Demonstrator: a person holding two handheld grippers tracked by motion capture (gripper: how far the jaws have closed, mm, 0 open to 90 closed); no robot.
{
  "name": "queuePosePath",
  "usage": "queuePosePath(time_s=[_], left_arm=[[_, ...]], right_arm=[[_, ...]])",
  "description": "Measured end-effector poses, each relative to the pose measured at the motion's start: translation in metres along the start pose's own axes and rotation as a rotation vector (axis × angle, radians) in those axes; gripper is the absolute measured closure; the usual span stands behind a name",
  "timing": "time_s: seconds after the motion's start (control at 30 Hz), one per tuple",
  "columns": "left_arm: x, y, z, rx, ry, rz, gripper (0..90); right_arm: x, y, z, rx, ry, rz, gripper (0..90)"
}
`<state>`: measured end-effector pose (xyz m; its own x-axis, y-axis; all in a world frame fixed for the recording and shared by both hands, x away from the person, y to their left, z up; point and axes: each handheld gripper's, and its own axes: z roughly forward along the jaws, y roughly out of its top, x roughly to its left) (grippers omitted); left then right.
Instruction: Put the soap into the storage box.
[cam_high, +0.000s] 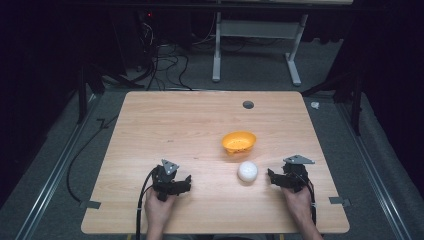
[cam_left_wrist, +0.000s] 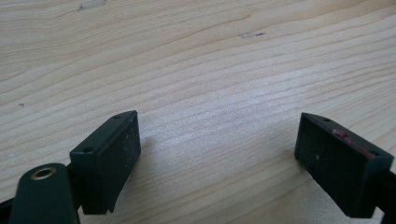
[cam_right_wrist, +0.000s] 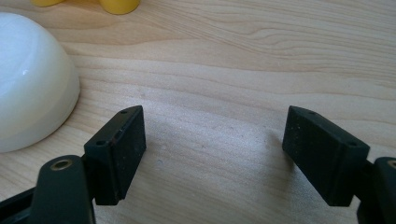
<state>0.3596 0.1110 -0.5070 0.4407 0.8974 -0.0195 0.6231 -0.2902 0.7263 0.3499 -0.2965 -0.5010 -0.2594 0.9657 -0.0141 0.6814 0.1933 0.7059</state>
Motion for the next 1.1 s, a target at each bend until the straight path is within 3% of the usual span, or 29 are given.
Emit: queuePosePath(time_s=[0.17,0.47,0.77,1.07,1.1], left_arm=[[0.0,0.0,0.0,0.0,0.0,0.0,14.7],[0.0,0.0,0.0,-0.002,0.002,0.0,14.7],[0.0,0.0,0.0,-0.002,0.002,0.0,14.7],[0.0,0.0,0.0,-0.002,0.003,0.0,14.7],[0.0,0.0,0.0,-0.002,0.003,0.0,14.7]], right_arm=[[0.0,0.002,-0.002,0.024,0.016,0.002,23.4],[0.002,0.004,-0.015,-0.031,0.087,0.005,23.3],[0.014,0.002,-0.026,-0.058,0.147,-0.031,23.3],[0.028,0.003,-0.029,-0.058,0.176,-0.072,21.6],[0.033,0.004,-0.029,-0.059,0.185,-0.093,19.4]])
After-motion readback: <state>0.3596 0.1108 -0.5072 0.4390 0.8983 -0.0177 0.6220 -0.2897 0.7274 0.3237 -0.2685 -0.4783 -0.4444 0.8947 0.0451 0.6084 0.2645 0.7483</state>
